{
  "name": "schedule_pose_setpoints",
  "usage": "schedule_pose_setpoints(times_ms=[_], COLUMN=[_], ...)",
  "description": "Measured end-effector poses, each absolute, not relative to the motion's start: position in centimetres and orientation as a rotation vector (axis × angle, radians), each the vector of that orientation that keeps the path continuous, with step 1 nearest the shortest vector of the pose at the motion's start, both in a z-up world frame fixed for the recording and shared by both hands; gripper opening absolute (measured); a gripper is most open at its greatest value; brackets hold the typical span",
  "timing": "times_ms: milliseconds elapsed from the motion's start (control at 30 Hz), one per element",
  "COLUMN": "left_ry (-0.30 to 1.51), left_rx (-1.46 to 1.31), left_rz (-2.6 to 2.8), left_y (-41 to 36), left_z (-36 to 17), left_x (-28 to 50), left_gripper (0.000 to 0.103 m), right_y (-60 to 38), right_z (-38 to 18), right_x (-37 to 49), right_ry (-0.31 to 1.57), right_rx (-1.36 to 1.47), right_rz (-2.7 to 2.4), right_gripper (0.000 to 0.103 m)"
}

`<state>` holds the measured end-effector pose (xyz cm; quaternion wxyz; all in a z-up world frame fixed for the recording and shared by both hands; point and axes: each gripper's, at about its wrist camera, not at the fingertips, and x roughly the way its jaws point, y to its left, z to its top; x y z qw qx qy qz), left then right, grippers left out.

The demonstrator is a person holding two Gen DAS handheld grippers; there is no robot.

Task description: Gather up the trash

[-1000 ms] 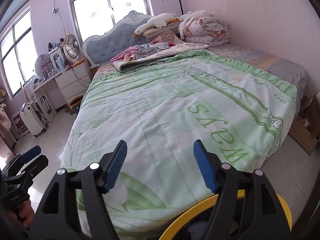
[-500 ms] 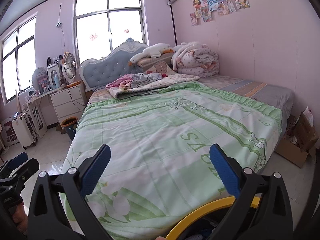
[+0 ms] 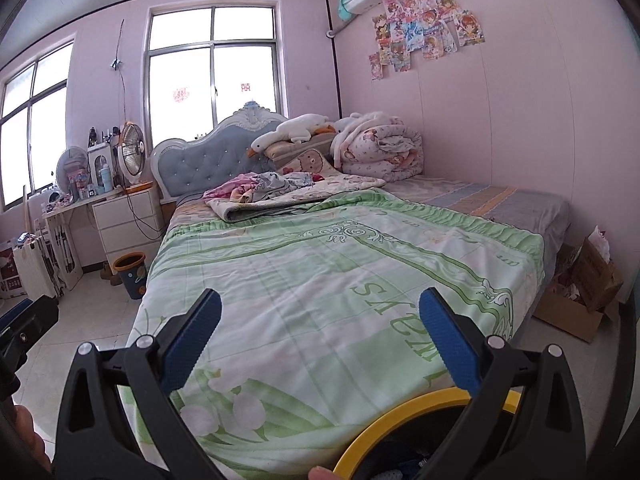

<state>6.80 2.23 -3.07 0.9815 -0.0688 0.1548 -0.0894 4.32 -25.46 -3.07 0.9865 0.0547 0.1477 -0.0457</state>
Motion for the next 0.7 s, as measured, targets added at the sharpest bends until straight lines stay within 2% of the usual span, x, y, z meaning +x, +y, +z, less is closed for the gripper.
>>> schedule_pose_setpoints(times_ms=[700], left_ry=[0.315], left_rx=[-0.134], left_rz=[-0.187], left_y=[2.0], left_z=[-3.0], left_x=[6.5], left_gripper=[0.095], right_y=[-26.2], right_z=[-4.5], right_x=[4.6], right_ry=[0.347], right_rx=[0.130], right_rz=[-0.120], right_gripper=[0.095])
